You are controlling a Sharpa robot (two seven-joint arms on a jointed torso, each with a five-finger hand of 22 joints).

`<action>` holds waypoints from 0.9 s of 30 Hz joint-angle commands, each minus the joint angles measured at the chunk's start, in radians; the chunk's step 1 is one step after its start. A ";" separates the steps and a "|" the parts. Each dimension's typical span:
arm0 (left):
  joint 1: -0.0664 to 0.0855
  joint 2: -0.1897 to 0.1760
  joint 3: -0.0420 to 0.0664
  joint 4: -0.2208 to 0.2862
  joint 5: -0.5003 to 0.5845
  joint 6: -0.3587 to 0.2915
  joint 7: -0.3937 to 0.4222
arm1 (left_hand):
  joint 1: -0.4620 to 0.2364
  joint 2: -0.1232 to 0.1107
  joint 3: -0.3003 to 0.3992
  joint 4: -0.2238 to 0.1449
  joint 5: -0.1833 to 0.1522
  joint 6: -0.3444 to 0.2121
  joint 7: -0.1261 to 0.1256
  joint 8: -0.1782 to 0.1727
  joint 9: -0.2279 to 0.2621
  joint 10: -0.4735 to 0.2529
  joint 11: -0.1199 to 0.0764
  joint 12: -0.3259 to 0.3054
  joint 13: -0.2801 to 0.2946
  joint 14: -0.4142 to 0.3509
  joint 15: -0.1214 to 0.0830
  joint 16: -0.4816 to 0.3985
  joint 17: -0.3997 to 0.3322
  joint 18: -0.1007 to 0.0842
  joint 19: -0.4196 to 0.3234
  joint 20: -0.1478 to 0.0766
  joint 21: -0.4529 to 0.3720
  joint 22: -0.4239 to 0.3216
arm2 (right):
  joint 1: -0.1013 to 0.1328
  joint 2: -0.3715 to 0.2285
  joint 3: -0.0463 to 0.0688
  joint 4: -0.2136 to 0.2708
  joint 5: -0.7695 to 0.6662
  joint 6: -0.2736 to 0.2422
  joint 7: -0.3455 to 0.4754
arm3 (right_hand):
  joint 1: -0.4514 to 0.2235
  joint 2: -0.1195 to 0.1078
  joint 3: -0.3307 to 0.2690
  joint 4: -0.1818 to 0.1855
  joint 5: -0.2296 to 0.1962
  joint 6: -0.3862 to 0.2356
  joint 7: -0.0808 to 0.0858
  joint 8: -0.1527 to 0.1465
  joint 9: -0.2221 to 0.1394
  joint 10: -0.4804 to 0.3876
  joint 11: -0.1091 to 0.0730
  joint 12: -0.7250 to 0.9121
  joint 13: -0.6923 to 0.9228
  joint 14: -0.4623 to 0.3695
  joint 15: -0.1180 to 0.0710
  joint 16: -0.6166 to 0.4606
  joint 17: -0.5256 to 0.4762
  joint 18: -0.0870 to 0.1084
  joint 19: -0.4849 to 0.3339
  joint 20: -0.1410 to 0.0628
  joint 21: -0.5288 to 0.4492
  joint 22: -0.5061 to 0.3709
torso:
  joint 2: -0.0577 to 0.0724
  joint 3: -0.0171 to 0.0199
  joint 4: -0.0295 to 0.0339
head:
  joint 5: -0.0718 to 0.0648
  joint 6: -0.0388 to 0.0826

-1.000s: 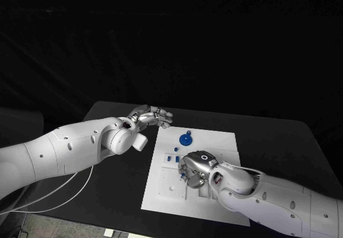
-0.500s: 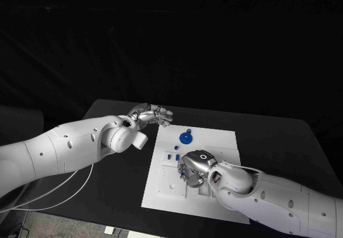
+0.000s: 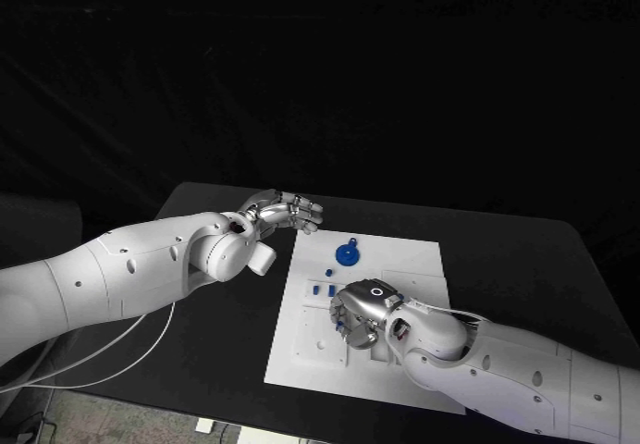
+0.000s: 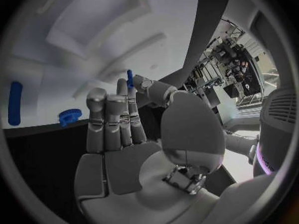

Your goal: Assemble the parts on the task board

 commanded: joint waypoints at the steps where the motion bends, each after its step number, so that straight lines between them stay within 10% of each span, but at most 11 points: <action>1: 0.001 0.002 0.001 0.002 0.006 0.012 0.006 | -0.007 0.003 -0.005 0.003 0.001 -0.007 0.001 0.004 -0.001 -0.002 -0.001 -0.003 0.002 0.006 0.003 -0.007 0.002 -0.004 0.005 -0.004 -0.006 0.002 | -0.007 0.003 -0.002 -0.007 -0.041 0.020 -0.014 | -0.001 0.008 0.000 -0.007 0.007 0.003 0.001 0.004 0.001 0.009 0.000 0.002 0.001 -0.001 -0.010 0.000 -0.001 0.067 -0.002 -0.008 0.005 0.019 | 0.000 0.0008 0.0001 | 0.001 -0.001; 27: 0.001 0.002 0.001 0.001 0.006 0.017 0.002 | -0.004 0.002 -0.004 0.002 0.001 -0.008 0.001 0.004 -0.001 -0.003 -0.001 -0.003 0.002 0.006 0.003 -0.010 0.006 -0.004 0.005 -0.004 -0.008 0.003 | -0.010 0.013 -0.016 -0.016 0.011 0.009 0.011 | -0.018 -0.003 -0.010 -0.010 0.033 -0.031 0.015 -0.020 -0.006 -0.029 0.012 -0.026 -0.007 -0.003 0.002 -0.004 -0.004 0.067 -0.005 -0.006 0.002 0.017 | 0.000 0.0000 -0.0005 | 0.003 -0.007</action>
